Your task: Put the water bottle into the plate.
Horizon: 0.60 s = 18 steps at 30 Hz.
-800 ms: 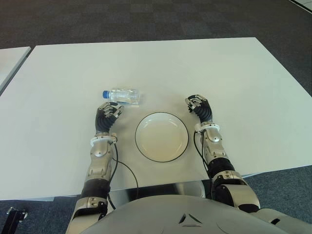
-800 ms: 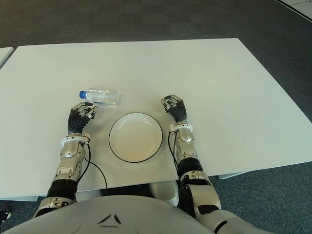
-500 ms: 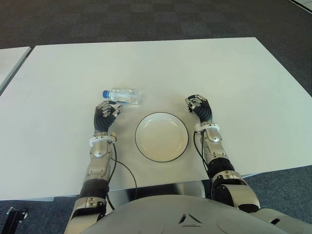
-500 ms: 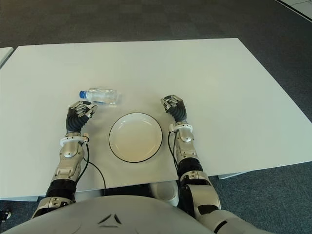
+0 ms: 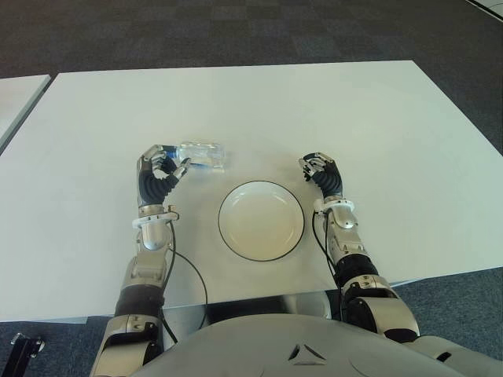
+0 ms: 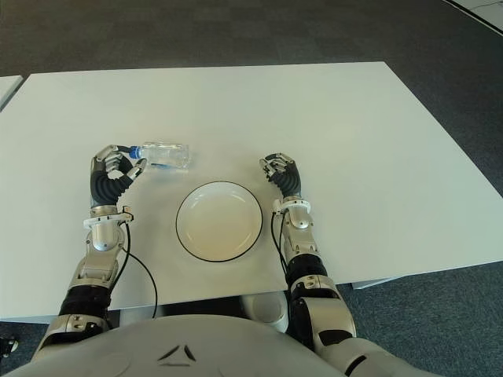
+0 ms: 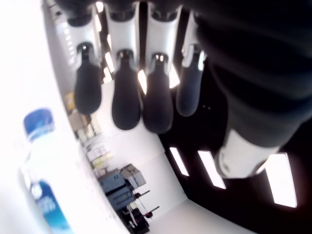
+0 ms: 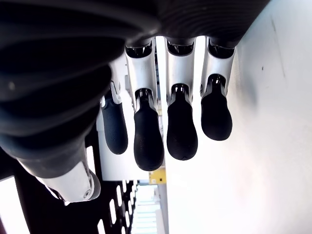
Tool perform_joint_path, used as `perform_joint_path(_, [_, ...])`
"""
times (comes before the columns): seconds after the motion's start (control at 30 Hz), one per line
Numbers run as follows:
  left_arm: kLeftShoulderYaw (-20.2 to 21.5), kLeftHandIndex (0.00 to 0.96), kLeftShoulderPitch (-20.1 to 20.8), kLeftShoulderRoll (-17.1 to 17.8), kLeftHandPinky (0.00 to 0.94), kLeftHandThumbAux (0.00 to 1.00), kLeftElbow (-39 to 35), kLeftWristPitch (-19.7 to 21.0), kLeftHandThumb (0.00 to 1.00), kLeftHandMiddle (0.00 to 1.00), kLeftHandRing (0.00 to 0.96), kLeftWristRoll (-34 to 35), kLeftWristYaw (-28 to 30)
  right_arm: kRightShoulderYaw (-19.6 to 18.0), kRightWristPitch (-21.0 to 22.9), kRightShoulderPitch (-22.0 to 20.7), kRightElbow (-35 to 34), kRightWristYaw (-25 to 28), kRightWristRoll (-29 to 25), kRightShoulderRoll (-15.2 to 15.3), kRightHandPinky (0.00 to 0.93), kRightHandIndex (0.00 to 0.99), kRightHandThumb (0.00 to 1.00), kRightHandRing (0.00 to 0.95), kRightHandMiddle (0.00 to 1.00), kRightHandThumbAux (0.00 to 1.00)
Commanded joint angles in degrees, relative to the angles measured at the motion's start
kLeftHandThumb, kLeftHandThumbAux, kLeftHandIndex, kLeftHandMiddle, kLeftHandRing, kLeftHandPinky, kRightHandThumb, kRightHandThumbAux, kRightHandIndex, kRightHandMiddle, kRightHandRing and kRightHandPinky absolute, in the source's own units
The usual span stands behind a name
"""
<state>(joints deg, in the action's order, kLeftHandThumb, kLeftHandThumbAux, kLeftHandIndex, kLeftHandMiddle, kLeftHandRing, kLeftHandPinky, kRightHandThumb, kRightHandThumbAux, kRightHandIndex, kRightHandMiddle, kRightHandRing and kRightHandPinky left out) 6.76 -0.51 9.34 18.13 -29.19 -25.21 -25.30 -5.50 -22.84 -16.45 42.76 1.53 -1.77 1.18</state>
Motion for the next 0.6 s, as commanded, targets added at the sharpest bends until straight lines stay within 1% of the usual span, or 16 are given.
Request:
perform_joint_path(0.03, [-2.3,0.434,1.9,3.0,0.665,0.717,-0.1,2.8,0.706,0.7,0.682,-10.2,-7.4,0.0,0.7,0.8,1.3,0.2,-0.2,-0.1,0.703,0.439,0.709,0.695,0.7,0.729])
perform_joint_path(0.13, [-3.2,0.434,2.9,4.3,0.669,0.717,-0.1,4.9,0.707,0.703,0.686,-13.2,-9.6,0.0,0.5,0.8,1.4,0.2,-0.1,-0.1,0.704,0.439,0.709,0.696,0.702,0.729])
perform_joint_path(0.27, [-4.5,0.433,4.5,6.2,0.629,0.715,0.4,8.0,0.708,0.662,0.65,-16.4,-11.6,0.1,0.4,0.9,1.2,0.1,0.0,-0.2,0.703,0.439,0.709,0.698,0.704,0.729])
perform_joint_path(0.3, [-4.9,0.43,5.0,6.8,0.564,0.714,0.7,8.8,0.707,0.591,0.574,-17.1,-11.9,0.1,0.5,0.9,1.2,0.1,0.0,-0.2,0.7,0.439,0.709,0.698,0.704,0.729])
perform_joint_path(0.33, [-5.2,0.429,5.3,7.2,0.521,0.714,0.9,9.3,0.707,0.544,0.525,-17.5,-12.1,0.1,0.5,0.9,1.2,0.1,0.0,-0.2,0.698,0.439,0.709,0.698,0.705,0.729])
perform_joint_path(0.37, [-5.8,0.428,6.6,8.4,0.506,0.714,2.3,10.0,0.706,0.527,0.507,-18.5,-12.2,0.1,0.5,0.9,1.2,0.0,0.1,-0.1,0.698,0.439,0.709,0.698,0.705,0.729])
perform_joint_path(0.43, [-7.1,0.42,8.6,10.4,0.372,0.709,4.9,11.3,0.706,0.396,0.369,-20.5,-12.8,0.1,0.7,0.9,1.1,-0.3,0.2,-0.1,0.699,0.439,0.709,0.698,0.704,0.729])
perform_joint_path(0.47, [-7.9,0.419,9.6,11.2,0.35,0.708,6.3,12.0,0.706,0.375,0.347,-21.6,-13.5,0.2,0.8,0.9,1.0,-0.4,0.2,-0.1,0.7,0.439,0.709,0.698,0.704,0.729])
perform_joint_path(0.5, [-8.5,0.416,10.1,11.7,0.303,0.705,7.2,12.4,0.706,0.329,0.302,-22.2,-14.1,0.2,0.8,1.0,1.0,-0.5,0.3,-0.1,0.701,0.439,0.709,0.698,0.704,0.729])
perform_joint_path(0.53, [-9.7,0.415,11.4,12.4,0.286,0.705,9.1,13.3,0.706,0.313,0.286,-23.6,-15.1,0.2,0.9,1.1,0.8,-0.6,0.4,-0.2,0.701,0.439,0.709,0.699,0.704,0.729])
perform_joint_path(0.57, [-10.6,0.321,12.3,12.9,0.229,0.637,10.6,14.0,0.686,0.251,0.229,-24.6,-15.8,0.3,0.9,1.1,0.7,-0.7,0.4,-0.2,0.7,0.438,0.709,0.698,0.703,0.729])
perform_joint_path(0.6, [-11.7,0.259,13.4,13.2,0.191,0.593,12.1,14.8,0.673,0.211,0.192,-25.6,-16.4,0.3,1.0,1.2,0.6,-0.9,0.5,-0.2,0.699,0.438,0.709,0.698,0.702,0.729])
